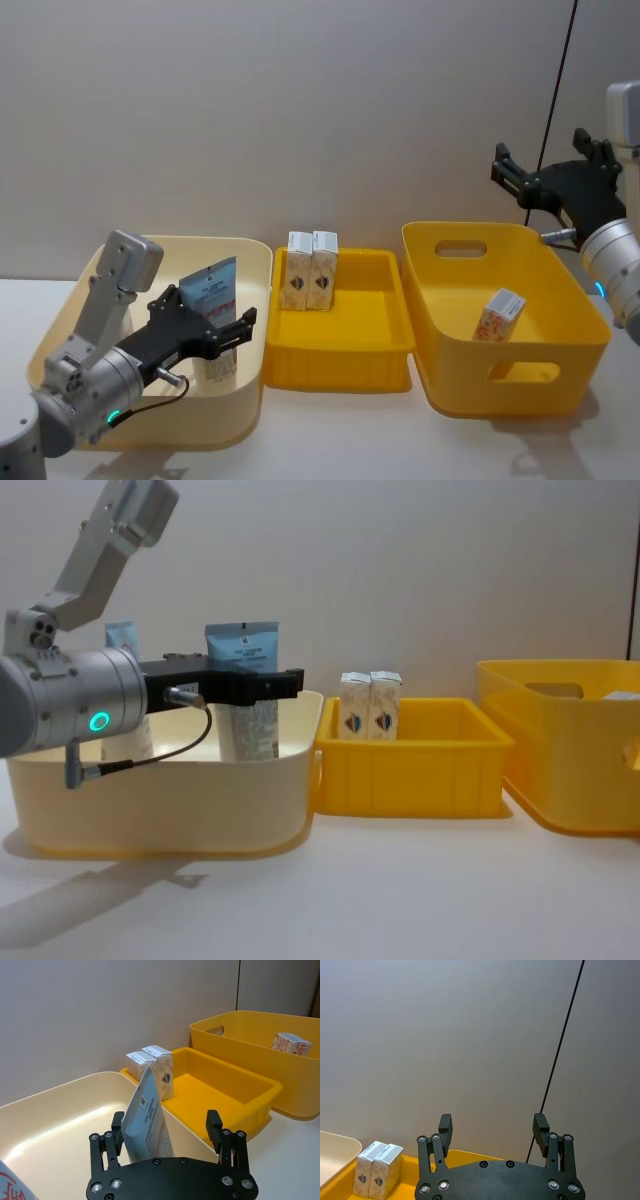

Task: Bimanual collaborative sorting of washing and personal care products

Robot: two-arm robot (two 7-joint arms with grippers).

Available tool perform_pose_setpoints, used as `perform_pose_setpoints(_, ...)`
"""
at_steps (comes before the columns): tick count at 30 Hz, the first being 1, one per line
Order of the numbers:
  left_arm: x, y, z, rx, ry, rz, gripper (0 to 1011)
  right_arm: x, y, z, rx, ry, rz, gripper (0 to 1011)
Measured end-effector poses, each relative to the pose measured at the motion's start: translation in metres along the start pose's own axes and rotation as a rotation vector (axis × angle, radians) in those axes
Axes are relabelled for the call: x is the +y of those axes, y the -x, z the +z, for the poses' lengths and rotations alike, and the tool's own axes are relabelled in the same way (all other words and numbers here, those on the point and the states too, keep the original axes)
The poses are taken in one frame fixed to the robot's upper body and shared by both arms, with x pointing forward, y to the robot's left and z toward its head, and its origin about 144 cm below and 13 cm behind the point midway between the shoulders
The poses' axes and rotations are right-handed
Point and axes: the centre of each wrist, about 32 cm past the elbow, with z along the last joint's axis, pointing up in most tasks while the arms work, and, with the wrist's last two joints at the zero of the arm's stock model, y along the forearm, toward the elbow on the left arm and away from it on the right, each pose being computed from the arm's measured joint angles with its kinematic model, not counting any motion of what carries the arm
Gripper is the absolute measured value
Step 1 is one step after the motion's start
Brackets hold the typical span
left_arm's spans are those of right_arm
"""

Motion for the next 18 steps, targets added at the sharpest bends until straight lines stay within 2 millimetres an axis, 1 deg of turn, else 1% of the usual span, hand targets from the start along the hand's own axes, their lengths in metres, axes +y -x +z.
perform_pose_setpoints(2,-0.0019,-0.0005,0.0001,0.002,-0.003,-0.006,993,-0.0001,0.0000,0.0000,0.000,0.000,0.000,1001)
perform_pose_setpoints(5,-0.0036,-0.0011,0.0002,0.005,-0.006,-0.012,948,-0.0001,0.0001,0.0000,0.000,-0.001,0.000,1001)
perform_pose_setpoints(6,-0.0046,-0.0014,0.0002,0.006,-0.007,-0.014,910,-0.0001,0.0001,0.0000,0.000,-0.001,0.000,1001)
perform_pose_setpoints(7,-0.0049,-0.0015,0.0002,0.007,-0.008,-0.016,910,-0.0002,0.0001,0.0000,0.000,-0.001,0.000,1001)
perform_pose_setpoints(9,-0.0059,-0.0019,0.0002,0.008,-0.010,-0.018,834,-0.0002,0.0001,0.0001,0.000,-0.002,0.000,1001)
perform_pose_setpoints(11,-0.0063,-0.0021,0.0003,0.008,-0.011,-0.020,794,-0.0002,0.0001,0.0002,0.000,-0.002,0.000,1001)
perform_pose_setpoints(13,-0.0070,-0.0023,0.0003,0.009,-0.012,-0.022,715,-0.0002,0.0001,0.0002,0.000,-0.002,0.000,1001)
perform_pose_setpoints(16,-0.0078,-0.0024,0.0004,0.010,-0.013,-0.025,653,-0.0002,0.0001,0.0002,0.000,-0.002,0.000,1001)
perform_pose_setpoints(18,-0.0081,-0.0026,0.0005,0.011,-0.013,-0.025,533,-0.0002,0.0001,0.0002,0.000,-0.002,0.000,1001)
